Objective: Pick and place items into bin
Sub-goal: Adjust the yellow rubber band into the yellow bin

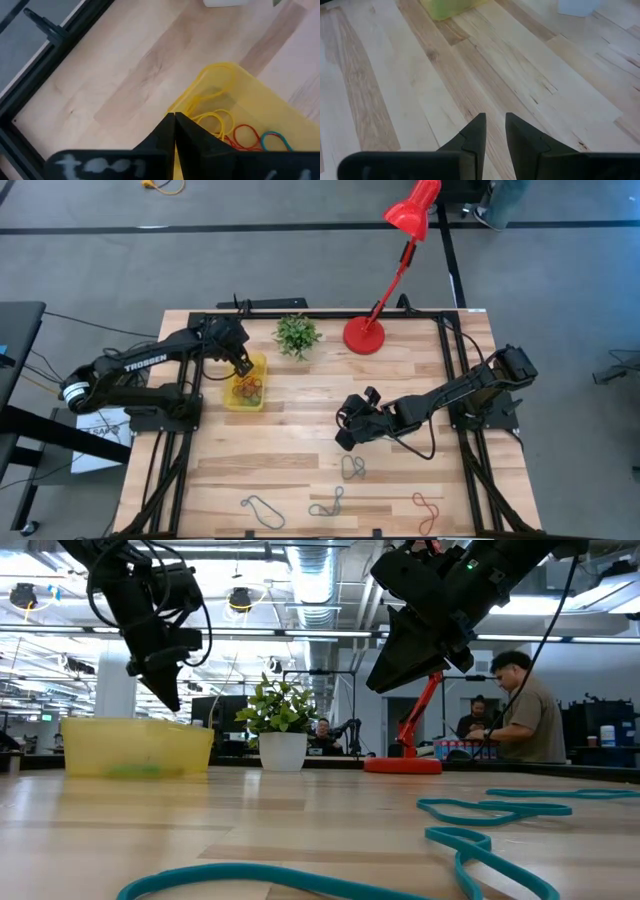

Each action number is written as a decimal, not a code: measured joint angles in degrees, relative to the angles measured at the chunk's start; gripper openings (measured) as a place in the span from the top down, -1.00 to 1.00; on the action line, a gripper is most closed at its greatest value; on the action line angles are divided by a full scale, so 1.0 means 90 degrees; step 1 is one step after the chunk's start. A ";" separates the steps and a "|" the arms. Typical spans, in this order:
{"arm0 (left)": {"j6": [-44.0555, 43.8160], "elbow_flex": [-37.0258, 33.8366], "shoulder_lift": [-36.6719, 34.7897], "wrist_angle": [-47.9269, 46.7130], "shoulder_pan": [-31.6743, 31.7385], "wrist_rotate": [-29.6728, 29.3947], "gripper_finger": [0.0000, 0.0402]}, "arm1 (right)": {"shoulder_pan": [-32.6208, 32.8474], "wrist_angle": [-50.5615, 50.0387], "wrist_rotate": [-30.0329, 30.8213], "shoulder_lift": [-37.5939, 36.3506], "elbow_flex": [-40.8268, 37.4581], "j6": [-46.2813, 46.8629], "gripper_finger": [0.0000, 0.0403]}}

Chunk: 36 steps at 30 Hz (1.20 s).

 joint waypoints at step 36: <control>-0.0331 -0.0206 0.0572 0.0348 -0.0120 0.0082 0.34 | 0.0000 0.0000 -0.0003 0.0000 0.0000 0.0005 0.67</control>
